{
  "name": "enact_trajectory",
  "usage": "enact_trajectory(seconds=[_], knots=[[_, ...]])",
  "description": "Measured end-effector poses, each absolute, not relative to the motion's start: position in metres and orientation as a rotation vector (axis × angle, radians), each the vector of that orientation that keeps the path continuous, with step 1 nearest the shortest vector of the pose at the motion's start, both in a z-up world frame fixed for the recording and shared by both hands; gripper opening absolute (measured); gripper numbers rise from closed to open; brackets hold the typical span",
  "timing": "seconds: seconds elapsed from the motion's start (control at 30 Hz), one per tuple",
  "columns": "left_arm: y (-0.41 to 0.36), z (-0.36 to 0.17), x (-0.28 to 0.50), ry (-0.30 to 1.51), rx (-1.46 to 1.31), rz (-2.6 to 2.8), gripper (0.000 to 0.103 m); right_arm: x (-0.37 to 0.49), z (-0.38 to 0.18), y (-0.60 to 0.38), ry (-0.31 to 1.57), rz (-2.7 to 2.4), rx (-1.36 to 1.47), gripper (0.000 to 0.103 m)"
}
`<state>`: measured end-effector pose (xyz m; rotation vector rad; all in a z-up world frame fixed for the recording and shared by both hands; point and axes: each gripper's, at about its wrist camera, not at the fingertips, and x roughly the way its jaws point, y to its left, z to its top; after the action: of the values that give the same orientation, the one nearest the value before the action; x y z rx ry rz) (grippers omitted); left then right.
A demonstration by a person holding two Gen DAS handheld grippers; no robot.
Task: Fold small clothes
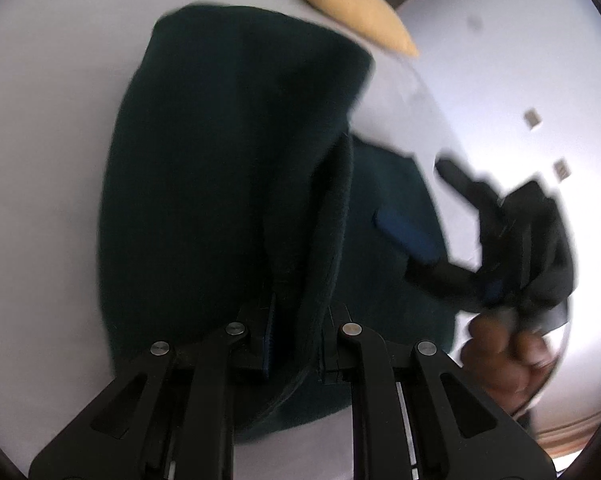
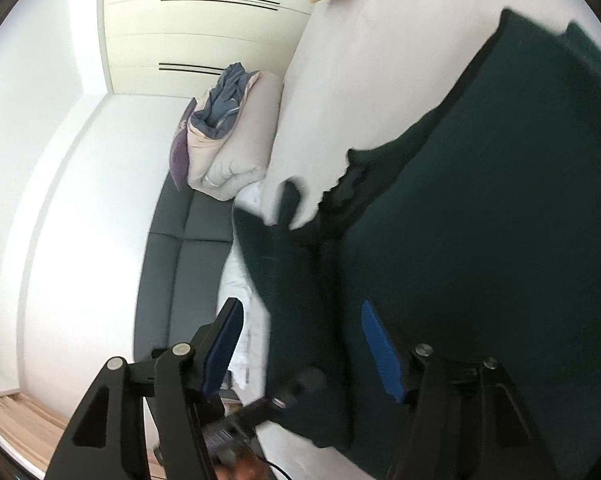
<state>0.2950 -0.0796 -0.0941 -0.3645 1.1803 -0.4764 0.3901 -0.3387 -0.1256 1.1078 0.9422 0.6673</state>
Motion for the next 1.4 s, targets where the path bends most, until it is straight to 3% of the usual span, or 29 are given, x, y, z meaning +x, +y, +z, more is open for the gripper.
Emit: enact_trajectory(seconds=[0.43, 0.53, 0.6, 0.7, 0.77, 1.4], knots=[[-0.087, -0.091, 0.271, 1.114, -0.288, -0.454, 0.014, 0.422, -0.113, -0.27, 1.068, 0.659, 0.854, 0.064], [-0.085, -0.089, 0.261, 1.107, -0.293, -0.456, 0.014, 0.434, -0.114, -0.261, 1.126, 0.588, 0.797, 0.051], [-0.078, -0.088, 0.254, 1.104, -0.297, -0.456, 0.014, 0.439, -0.114, -0.26, 1.139, 0.558, 0.775, 0.035], [-0.083, -0.087, 0.253, 1.1, -0.285, -0.457, 0.014, 0.444, -0.112, -0.259, 1.154, 0.527, 0.74, 0.022], [-0.093, -0.085, 0.253, 1.101, -0.273, -0.464, 0.014, 0.441, -0.109, -0.26, 1.15, 0.499, 0.7, 0.018], [-0.184, -0.057, 0.275, 1.132, -0.192, -0.61, 0.014, 0.423, -0.091, -0.349, 1.114, 0.438, 0.622, 0.015]])
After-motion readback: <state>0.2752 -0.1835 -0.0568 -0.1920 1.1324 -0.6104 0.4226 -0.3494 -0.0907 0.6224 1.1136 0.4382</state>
